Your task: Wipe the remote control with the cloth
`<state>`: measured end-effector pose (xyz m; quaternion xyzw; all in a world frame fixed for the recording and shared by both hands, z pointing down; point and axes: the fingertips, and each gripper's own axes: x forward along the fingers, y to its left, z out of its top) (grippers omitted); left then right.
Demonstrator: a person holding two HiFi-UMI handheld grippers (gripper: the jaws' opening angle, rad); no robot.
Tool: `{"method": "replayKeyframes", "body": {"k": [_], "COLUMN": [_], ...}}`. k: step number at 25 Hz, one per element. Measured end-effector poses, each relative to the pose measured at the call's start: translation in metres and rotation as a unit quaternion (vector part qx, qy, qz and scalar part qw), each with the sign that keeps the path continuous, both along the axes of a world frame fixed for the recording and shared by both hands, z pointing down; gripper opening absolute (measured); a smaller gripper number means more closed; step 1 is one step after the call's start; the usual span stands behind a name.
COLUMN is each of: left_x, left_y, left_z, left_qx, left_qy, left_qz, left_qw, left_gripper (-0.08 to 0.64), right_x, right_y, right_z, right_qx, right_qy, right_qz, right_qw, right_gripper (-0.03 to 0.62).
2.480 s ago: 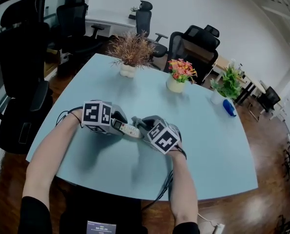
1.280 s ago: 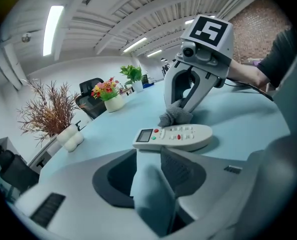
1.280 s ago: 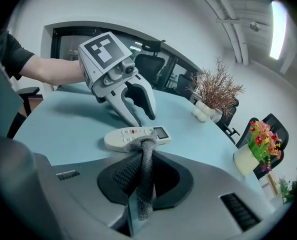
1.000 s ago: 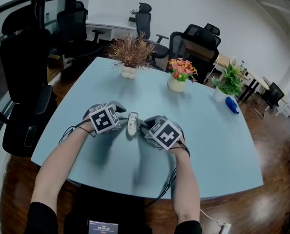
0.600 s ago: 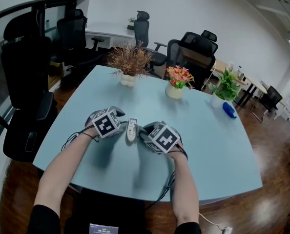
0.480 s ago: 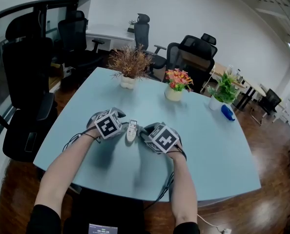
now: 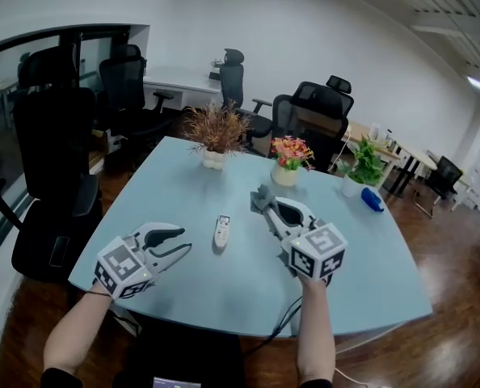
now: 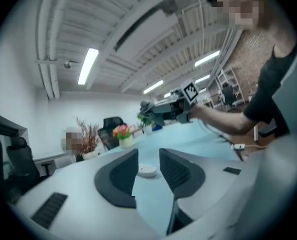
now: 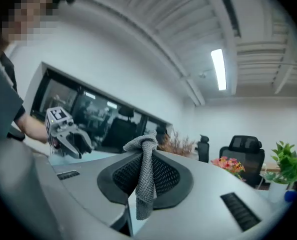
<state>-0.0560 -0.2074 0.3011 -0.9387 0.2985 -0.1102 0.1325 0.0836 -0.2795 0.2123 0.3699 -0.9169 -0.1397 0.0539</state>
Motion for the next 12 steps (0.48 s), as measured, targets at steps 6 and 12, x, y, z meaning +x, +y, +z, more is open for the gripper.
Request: {"method": "replayKeyframes", "body": {"k": [6,12], "left_x": [-0.008,0.009], "left_y": [0.141,0.199], "left_z": [-0.071,-0.098], "left_qx": [0.117,0.141], "left_qy": [0.113,0.126], "left_qz": [0.065,0.052], "left_qw": [0.9845,0.9805], "left_gripper": [0.084,0.078], "right_x": [0.031,0.061], "right_y": [0.169,0.256], "right_z": [-0.037,-0.057], "right_qx": [0.062,0.094], "right_qy": [-0.136,-0.125], "right_qz": [-0.051,0.015], "right_qw": [0.987,0.988], "right_gripper": [0.028,0.028]}}
